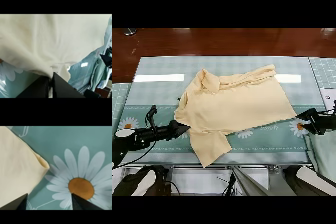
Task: Fold the shirts.
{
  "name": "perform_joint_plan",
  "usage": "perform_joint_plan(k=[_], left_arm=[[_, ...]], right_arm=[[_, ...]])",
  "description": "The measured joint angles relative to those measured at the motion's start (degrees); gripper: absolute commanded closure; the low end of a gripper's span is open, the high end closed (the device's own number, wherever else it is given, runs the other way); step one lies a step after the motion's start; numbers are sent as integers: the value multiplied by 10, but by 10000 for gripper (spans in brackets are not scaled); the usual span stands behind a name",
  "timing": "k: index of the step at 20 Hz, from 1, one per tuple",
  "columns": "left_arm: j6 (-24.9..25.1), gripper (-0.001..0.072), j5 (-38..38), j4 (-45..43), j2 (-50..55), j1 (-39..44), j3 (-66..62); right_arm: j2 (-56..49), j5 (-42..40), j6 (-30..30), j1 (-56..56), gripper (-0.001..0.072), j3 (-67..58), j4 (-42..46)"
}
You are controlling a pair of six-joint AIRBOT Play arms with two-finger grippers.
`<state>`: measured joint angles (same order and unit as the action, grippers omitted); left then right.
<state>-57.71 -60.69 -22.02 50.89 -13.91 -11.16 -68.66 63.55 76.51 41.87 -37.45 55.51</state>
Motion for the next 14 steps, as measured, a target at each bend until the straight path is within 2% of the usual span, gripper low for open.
perform_joint_plan(k=[9,14], left_arm=[[0,680,0,0,0,0,0],[0,680,0,0,0,0,0]], right_arm=[[-90,6,-2,-32,87,-59,-49],[-116,0,-26,-35,87,-66,-98]])
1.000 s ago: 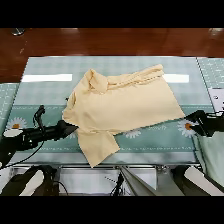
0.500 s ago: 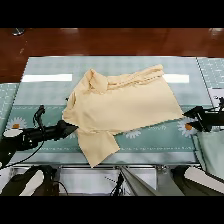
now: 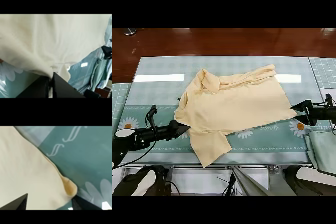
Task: Fold the shirts.
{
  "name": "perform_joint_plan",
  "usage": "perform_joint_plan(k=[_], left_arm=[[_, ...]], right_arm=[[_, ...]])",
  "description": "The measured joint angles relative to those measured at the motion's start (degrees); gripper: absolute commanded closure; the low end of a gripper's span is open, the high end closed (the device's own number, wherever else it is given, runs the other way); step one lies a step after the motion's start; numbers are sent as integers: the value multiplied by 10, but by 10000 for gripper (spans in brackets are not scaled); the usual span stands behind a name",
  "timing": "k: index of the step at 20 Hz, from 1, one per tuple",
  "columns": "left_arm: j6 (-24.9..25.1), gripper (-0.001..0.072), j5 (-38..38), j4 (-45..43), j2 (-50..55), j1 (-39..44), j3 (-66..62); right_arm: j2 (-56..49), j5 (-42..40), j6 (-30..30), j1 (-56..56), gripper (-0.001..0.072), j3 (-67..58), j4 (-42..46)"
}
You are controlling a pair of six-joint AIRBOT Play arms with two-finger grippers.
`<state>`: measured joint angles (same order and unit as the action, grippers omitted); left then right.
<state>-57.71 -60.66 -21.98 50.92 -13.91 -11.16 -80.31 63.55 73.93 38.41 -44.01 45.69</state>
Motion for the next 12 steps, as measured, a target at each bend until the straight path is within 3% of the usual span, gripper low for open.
perform_joint_plan(k=[8,9,10,11,12], left_arm=[[0,680,0,0,0,0,0],[0,680,0,0,0,0,0],[0,680,0,0,0,0,0],[-1,680,0,0,0,0,0],[-1,680,0,0,0,0,0]], right_arm=[[-17,-17,-26,-12,88,-2,-51],[-20,-18,-28,-21,119,-2,-56],[-22,-21,-30,-31,378,-2,-56],[-24,-27,-30,-42,688,-2,-51],[-26,-33,-31,-51,690,-2,-46]])
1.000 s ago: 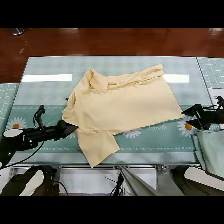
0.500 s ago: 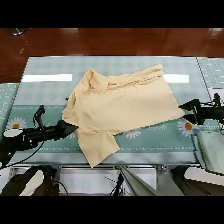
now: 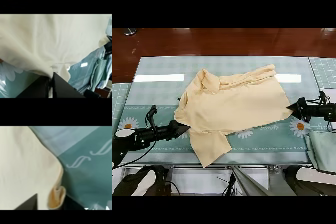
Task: Fold the shirts.
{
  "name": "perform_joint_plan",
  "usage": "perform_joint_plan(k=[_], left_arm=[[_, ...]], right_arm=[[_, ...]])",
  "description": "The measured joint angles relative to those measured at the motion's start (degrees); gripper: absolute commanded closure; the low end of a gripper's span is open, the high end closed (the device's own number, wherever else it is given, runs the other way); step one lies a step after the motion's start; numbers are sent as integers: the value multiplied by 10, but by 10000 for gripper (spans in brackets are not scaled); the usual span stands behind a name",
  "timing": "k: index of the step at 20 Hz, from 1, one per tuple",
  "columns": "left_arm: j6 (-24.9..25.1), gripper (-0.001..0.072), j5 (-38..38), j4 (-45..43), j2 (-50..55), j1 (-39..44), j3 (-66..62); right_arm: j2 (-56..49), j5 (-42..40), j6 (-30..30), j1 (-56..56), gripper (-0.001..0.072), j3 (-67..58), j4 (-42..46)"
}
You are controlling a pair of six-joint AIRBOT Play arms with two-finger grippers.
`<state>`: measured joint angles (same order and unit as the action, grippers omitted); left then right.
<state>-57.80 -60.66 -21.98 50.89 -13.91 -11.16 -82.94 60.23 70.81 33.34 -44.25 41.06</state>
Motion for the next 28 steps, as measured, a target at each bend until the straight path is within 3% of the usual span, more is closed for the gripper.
perform_joint_plan(k=[6,9,12,16,20,28], left_arm=[[-1,681,-3,18,0,0,-53],[-1,682,3,50,0,0,-193],[-3,682,16,45,0,0,-400],[-87,682,48,-124,-1,0,-700],[-187,682,30,-324,-23,0,-915],[-233,682,-74,-489,-148,0,-1013]], right_arm=[[13,70,-4,-23,691,-108,-6],[43,105,19,-43,691,-263,2],[65,112,77,-84,691,-459,82],[110,120,134,-130,691,-675,153],[221,133,152,-144,690,-733,189],[427,204,148,-149,690,-748,280]])
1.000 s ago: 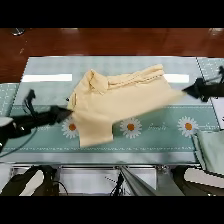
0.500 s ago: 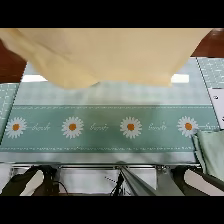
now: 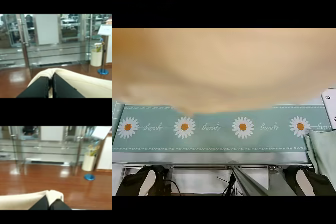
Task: Fold the shirts.
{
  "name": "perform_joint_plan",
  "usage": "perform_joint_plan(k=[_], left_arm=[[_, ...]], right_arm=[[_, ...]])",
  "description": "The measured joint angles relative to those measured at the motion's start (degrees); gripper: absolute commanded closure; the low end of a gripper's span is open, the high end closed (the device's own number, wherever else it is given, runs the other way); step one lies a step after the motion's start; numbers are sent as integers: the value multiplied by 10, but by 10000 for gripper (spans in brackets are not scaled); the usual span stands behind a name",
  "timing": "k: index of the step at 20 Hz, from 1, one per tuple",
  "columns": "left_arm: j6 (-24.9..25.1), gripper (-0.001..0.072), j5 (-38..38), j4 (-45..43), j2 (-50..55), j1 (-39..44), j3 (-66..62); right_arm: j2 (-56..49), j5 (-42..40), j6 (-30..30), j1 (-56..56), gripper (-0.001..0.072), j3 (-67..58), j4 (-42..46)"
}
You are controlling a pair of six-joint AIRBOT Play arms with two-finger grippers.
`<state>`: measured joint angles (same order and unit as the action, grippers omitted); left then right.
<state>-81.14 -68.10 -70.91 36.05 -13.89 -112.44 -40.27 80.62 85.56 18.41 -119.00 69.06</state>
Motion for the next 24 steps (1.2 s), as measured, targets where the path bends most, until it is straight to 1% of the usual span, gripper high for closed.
perform_joint_plan(k=[2,5,8,12,15,18,21,23,24], left_arm=[[-10,682,-52,-23,-24,0,3],[-25,682,-90,-38,-45,0,33],[-33,682,-99,-44,-51,0,99],[-31,682,-82,-27,-23,0,235],[-17,681,-46,11,35,6,333],[0,681,7,28,125,33,389],[12,681,91,36,234,68,401],[9,681,149,41,313,86,385],[-1,681,173,42,352,93,370]], right_arm=[[30,17,3,0,690,-1,14],[50,47,6,0,690,10,26],[58,65,9,0,690,71,29],[56,52,-1,-1,690,234,23],[23,0,-24,-1,690,370,-2],[-56,-68,-52,-1,690,456,-34],[-169,-143,-78,-1,690,489,-71],[-252,-191,-91,-1,690,480,-100],[-296,-210,-95,-1,690,464,-116]])
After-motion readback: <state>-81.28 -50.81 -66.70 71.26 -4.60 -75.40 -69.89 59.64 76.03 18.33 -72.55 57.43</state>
